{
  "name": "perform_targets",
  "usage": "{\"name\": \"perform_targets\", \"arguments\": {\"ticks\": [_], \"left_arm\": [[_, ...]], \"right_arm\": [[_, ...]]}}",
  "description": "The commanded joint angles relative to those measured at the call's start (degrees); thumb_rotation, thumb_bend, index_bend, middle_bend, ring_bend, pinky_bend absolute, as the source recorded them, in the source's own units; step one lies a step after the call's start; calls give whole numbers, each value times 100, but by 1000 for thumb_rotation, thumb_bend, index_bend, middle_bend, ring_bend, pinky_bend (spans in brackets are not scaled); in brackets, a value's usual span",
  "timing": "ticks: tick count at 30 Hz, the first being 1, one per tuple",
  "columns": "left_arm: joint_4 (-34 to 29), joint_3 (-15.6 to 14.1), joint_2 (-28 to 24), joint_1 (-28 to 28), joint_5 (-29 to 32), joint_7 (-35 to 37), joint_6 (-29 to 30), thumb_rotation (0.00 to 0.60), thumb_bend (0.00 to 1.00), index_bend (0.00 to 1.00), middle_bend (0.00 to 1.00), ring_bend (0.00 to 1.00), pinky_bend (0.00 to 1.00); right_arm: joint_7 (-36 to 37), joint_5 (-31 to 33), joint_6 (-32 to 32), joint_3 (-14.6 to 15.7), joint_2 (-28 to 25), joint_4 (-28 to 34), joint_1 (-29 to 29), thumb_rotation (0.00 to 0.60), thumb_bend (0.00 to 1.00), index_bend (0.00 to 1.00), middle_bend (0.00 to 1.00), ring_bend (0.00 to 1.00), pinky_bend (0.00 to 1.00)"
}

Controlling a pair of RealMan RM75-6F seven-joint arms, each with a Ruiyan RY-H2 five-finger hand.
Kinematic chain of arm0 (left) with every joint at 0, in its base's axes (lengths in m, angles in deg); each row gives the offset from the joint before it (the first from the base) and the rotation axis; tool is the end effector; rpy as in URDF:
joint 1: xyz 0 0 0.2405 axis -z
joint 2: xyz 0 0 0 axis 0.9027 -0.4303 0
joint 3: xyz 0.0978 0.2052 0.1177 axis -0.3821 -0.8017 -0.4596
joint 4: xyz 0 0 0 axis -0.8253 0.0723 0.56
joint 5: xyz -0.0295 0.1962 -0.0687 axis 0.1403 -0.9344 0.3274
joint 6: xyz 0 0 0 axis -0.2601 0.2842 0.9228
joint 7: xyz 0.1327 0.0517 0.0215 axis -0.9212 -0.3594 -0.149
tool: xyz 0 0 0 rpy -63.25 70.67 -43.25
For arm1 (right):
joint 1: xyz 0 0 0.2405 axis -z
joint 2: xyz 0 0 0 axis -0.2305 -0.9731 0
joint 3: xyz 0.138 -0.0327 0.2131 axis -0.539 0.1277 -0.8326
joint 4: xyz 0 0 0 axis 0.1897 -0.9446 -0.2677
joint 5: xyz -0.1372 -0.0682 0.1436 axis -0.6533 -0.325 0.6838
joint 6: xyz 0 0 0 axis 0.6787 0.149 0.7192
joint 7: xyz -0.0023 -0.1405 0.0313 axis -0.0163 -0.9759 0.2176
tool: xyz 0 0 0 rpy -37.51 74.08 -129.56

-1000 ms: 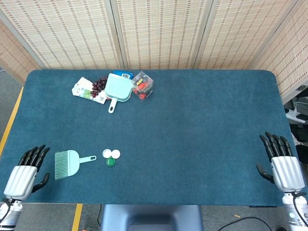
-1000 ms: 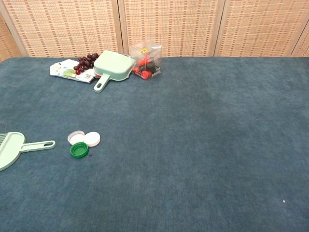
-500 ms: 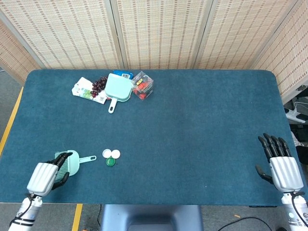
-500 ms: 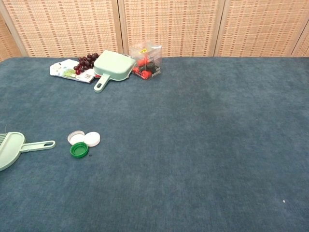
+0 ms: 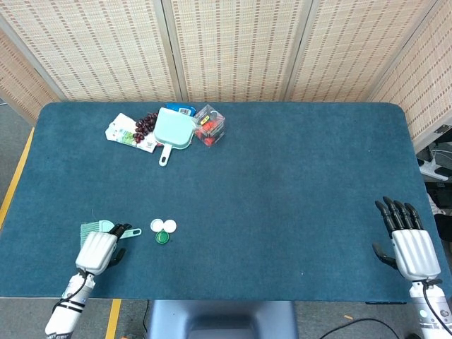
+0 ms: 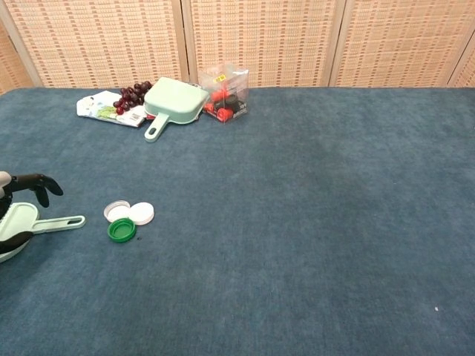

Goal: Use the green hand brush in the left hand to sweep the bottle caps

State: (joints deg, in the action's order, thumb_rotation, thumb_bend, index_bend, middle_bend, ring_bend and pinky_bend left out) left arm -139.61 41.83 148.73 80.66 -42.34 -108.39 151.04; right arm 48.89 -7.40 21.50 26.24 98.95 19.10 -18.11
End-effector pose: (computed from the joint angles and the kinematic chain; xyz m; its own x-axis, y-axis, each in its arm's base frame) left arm -0.2669 0.2300 0.0135 0.5707 0.1633 0.8048 0.8146 -0.2367 -0.5296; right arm -0.3060 -0.1790 0.1446 0.4808 -0.0448 0.8757 -0.8768 -0.0117 0.4808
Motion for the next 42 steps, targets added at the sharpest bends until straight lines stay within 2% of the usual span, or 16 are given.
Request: {"name": "perform_targets", "arguments": {"ticks": [1, 9, 22, 26, 32, 36, 38, 39, 42], "left_arm": [[212, 60, 231, 105, 168, -249, -94, 600, 362, 244, 316, 676, 812], [686, 135, 531, 246, 489, -411, -303, 600, 362, 269, 333, 681, 815], [1183, 100, 793, 335, 565, -464, -281, 600, 355, 343, 390, 687, 817], [1359, 104, 887, 344, 534, -364, -203, 600, 350, 405, 448, 709, 836], [1547, 105, 970, 349, 509, -289, -112, 600, 384, 447, 508, 711, 836], [1557, 110, 989, 329, 387, 55, 57, 600, 444, 515, 587, 711, 845], [1472, 148, 964, 318, 342, 316, 148, 600, 543, 577, 662, 718, 871], [1427, 171, 943, 314, 273, 575, 230, 600, 629, 625, 722, 737, 893], [1350, 231, 854, 299, 66, 1439, 472, 600, 763, 691, 821, 792, 948]], "right_arm": [[-21, 2, 24, -9, 4, 6, 6, 600, 244, 0, 0, 0, 0], [-49, -121, 246, -7, -9, 68, 84, 600, 245, 0, 0, 0, 0], [-52, -149, 243, 14, -43, 111, 101, 600, 245, 0, 0, 0, 0], [-72, -155, 243, 19, -48, 124, 105, 600, 245, 0, 0, 0, 0], [-95, -141, 231, 16, -36, 129, 105, 600, 244, 0, 0, 0, 0], [-105, -140, 206, 22, -30, 130, 98, 600, 244, 0, 0, 0, 0], [-104, -141, 198, 24, -28, 128, 96, 600, 244, 0, 0, 0, 0], [-104, -141, 188, 27, -26, 125, 93, 600, 244, 0, 0, 0, 0], [-116, -133, 136, 41, -18, 124, 78, 600, 245, 0, 0, 0, 0]]}}
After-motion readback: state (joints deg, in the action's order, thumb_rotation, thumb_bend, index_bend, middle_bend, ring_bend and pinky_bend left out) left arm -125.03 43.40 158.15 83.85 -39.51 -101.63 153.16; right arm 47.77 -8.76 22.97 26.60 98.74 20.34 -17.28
